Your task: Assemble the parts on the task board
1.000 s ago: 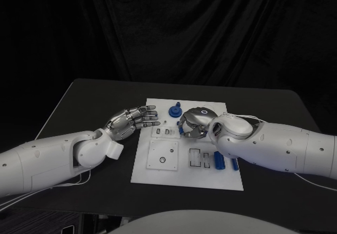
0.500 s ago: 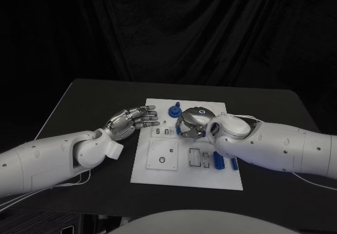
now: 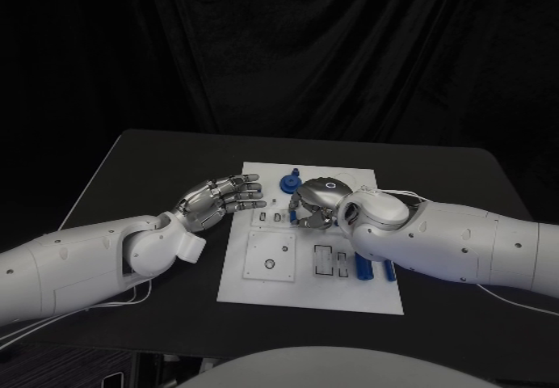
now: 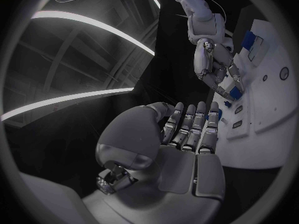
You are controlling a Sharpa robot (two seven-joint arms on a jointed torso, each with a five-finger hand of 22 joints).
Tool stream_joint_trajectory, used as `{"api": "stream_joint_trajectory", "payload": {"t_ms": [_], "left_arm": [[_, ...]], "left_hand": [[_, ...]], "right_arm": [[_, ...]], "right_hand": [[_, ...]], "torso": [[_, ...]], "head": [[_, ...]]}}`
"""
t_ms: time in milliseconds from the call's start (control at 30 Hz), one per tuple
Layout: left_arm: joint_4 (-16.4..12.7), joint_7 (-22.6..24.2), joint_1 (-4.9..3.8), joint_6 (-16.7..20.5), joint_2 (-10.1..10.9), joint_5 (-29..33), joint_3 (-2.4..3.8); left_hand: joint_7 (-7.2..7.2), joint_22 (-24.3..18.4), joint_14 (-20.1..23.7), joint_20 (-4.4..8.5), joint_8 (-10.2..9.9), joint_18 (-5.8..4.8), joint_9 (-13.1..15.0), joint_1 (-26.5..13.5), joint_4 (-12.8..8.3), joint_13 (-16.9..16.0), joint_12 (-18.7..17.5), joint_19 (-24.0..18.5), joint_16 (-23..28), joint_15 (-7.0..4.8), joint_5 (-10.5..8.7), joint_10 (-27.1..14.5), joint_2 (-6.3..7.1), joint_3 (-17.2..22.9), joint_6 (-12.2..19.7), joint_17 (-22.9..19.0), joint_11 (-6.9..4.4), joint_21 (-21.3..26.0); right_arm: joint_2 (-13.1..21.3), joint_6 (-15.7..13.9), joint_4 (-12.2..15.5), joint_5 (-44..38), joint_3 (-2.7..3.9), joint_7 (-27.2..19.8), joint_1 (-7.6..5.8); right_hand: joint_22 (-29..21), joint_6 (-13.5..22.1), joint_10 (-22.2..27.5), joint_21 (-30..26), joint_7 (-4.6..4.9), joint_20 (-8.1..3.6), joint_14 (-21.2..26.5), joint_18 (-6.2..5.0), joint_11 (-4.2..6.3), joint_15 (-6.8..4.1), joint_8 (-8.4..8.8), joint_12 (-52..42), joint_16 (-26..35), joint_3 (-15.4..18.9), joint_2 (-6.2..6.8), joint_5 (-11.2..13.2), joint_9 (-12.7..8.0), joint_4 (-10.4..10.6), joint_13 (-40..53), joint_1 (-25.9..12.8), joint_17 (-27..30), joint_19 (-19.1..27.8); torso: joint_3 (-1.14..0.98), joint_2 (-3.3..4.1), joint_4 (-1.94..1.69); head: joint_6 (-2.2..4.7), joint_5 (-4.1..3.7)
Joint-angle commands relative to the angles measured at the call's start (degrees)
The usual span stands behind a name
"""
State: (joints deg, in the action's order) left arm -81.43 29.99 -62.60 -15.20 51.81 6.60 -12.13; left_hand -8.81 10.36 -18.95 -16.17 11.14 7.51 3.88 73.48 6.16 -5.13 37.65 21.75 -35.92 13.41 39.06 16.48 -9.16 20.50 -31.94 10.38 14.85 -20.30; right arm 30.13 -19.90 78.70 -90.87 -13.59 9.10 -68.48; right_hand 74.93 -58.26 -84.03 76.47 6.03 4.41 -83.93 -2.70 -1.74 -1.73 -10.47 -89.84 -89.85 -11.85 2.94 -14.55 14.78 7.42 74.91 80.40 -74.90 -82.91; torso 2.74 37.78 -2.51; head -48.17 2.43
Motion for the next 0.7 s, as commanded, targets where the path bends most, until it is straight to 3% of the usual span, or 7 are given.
{"api": "stream_joint_trajectory", "payload": {"t_ms": [33, 167, 367, 700], "left_arm": [[-0.1, 0.4, 0.1, -0.8, -0.1, 0.0, 0.05], [-0.1, 0.4, 0.11, -0.8, -0.1, 0.0, 0.05], [0.0, 0.4, 0.17, -0.9, -0.2, 0.0, 0.05], [0.1, 0.5, 0.51, -1.1, -0.4, 0.0, 0.05]], "left_hand": [[0.04, 0.1, 0.2, -0.11, 0.2, -0.86, 0.1, -0.4, 0.0, -0.1, 0.4, -0.5, -0.2, 0.25, -0.2, 0.3, -0.19, 0.3, -0.4, 0.0, 0.16, -0.2], [0.05, 0.1, 0.2, -0.1, 0.2, -0.85, 0.1, -0.5, 0.0, -0.1, 0.4, -0.5, -0.2, 0.23, -0.19, 0.3, -0.26, 0.3, -0.4, 0.0, 0.14, -0.2], [0.05, 0.1, 0.2, -0.1, 0.2, -0.85, 0.1, -0.5, 0.0, -0.1, 0.4, -0.5, -0.2, 0.23, -0.19, 0.3, -0.26, 0.3, -0.4, 0.0, 0.14, -0.2], [0.05, 0.1, 0.2, -0.08, 0.2, -0.84, 0.0, -0.6, 0.0, -0.1, 0.3, -0.6, -0.2, 0.2, -0.15, 0.2, -0.51, 0.5, -0.2, 0.0, 0.1, -0.2]], "right_arm": [[-0.2, 1.6, -0.4, -0.4, -0.07, 0.2, 0.5], [-0.4, 2.0, -0.5, -0.4, -0.06, 0.4, 0.77], [-0.4, 2.6, -0.7, -0.4, -0.06, 0.7, 0.97], [-0.2, 2.6, -0.5, -0.4, -0.06, 0.7, 1.09]], "right_hand": [[10.3, 0.7, -6.0, -0.6, 0.05, 0.0, -6.0, -0.82, -0.05, -0.1, 0.47, -0.2, 0.0, 0.3, 0.11, 0.6, 1.3, 0.0, 15.1, -0.8, -14.9, 0.5], [10.1, 1.4, -6.0, -1.1, 0.29, 0.1, -5.9, -0.91, -0.25, 0.05, 0.95, -0.2, 0.2, 0.4, 0.18, 1.1, 1.3, 0.0, 15.1, -0.9, -14.6, 0.8], [9.6, 5.8, -5.6, -2.8, 1.42, 0.75, -5.6, -1.23, -1.05, 0.78, 3.54, 0.0, 0.7, 1.2, 0.64, 4.1, 1.0, 0.6, 14.6, -1.9, -14.1, 1.5], [9.5, 11.8, -5.2, -3.8, 1.76, 0.74, -5.4, -1.41, -0.69, 0.56, 6.59, 0.2, 0.9, 3.1, 1.35, 9.8, -0.2, 1.9, 14.2, -3.7, -13.7, 1.7]], "torso": [[0.0, 0.01, -0.04], [0.0, 0.0, -0.01], [0.03, -0.04, -0.06], [0.05, -0.02, -0.02]], "head": [[-0.02, 0.08], [-0.09, 0.13], [-0.21, 0.12], [-0.19, 0.02]]}}
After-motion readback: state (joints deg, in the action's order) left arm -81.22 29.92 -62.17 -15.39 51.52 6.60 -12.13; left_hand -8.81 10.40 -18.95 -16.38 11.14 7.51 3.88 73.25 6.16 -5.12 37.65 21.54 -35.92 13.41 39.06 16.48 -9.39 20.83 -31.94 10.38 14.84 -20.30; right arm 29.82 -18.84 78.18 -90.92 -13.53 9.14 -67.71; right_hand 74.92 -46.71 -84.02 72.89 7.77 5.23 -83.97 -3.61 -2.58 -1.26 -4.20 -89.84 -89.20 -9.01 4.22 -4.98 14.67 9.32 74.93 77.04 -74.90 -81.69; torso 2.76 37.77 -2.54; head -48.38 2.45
